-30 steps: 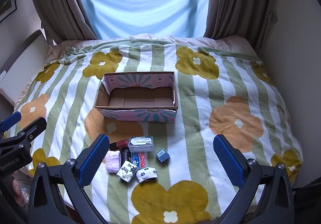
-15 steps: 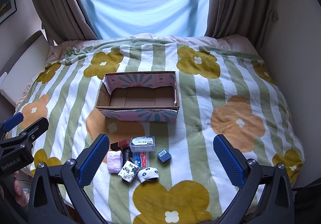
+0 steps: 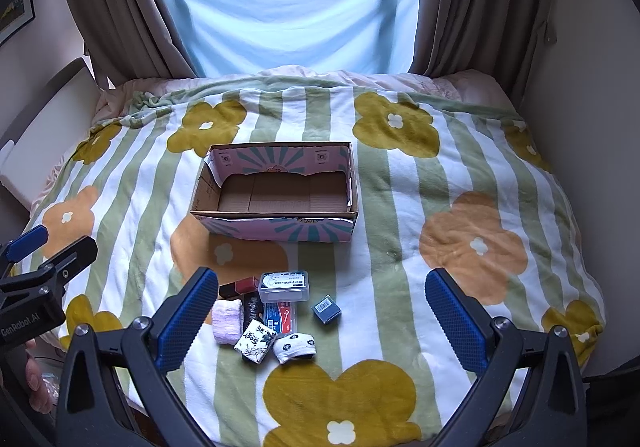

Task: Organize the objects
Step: 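Move both tools toward the pile of small items, then grasp the pink towel with left tool while right tool grasps the blue barcode box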

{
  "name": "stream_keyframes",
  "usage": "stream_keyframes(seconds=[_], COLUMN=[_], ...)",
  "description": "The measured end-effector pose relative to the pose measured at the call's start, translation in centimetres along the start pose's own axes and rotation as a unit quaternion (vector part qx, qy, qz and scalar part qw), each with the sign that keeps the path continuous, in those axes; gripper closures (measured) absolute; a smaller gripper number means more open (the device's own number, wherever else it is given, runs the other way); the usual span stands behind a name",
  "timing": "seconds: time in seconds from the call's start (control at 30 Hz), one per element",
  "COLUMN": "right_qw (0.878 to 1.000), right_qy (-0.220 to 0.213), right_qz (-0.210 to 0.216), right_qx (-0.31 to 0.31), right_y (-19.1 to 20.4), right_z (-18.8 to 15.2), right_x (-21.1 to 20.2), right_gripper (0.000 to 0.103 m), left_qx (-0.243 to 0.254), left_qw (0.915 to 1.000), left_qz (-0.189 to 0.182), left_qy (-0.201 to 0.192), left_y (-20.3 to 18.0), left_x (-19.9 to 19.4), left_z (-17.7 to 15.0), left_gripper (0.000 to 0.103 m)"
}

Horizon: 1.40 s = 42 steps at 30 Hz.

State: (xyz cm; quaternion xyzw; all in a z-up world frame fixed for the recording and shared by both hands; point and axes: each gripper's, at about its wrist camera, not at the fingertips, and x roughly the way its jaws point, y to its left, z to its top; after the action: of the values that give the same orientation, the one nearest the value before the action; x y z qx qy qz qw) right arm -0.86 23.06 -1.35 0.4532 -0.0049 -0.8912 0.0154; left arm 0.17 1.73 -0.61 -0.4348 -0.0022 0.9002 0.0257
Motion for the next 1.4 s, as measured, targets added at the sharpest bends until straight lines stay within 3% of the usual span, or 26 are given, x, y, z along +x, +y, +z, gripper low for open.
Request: stream_keyframes(seconds=[0.5,0.87,1.07,1.4], right_qw=[1.000,0.999,0.999,0.995], right_qy=[-0.003,-0.012,0.001,0.072], right_qz=[0.005,0.032,0.047,0.051], right_qx=[-0.004,-0.014,-0.021,-0.055], right_y=[0.3,-0.5,-1.5,-2.7], right_z=[0.4,0.7,-0.3,-4.7], right_x=[0.0,0.3,2.7,11.9], right_gripper=[0.001,0.000,0.000,0.000], left_qx=[-0.009,-0.022,-0.033,-0.037], left_qw=[0.9998,0.9993,0.9975,0.9857], left_qz=[-0.016,-0.021,-0.021,-0.032], left_qy=[0.003,0.020,0.059,0.161], left_y=[0.4,1.2,2.1,0.9], left_x=[0.2,1.1,3.6,13.1], left_z=[-0.1,0.2,-0.8,-6.2], left_gripper=[0.000,0.000,0.000,0.000])
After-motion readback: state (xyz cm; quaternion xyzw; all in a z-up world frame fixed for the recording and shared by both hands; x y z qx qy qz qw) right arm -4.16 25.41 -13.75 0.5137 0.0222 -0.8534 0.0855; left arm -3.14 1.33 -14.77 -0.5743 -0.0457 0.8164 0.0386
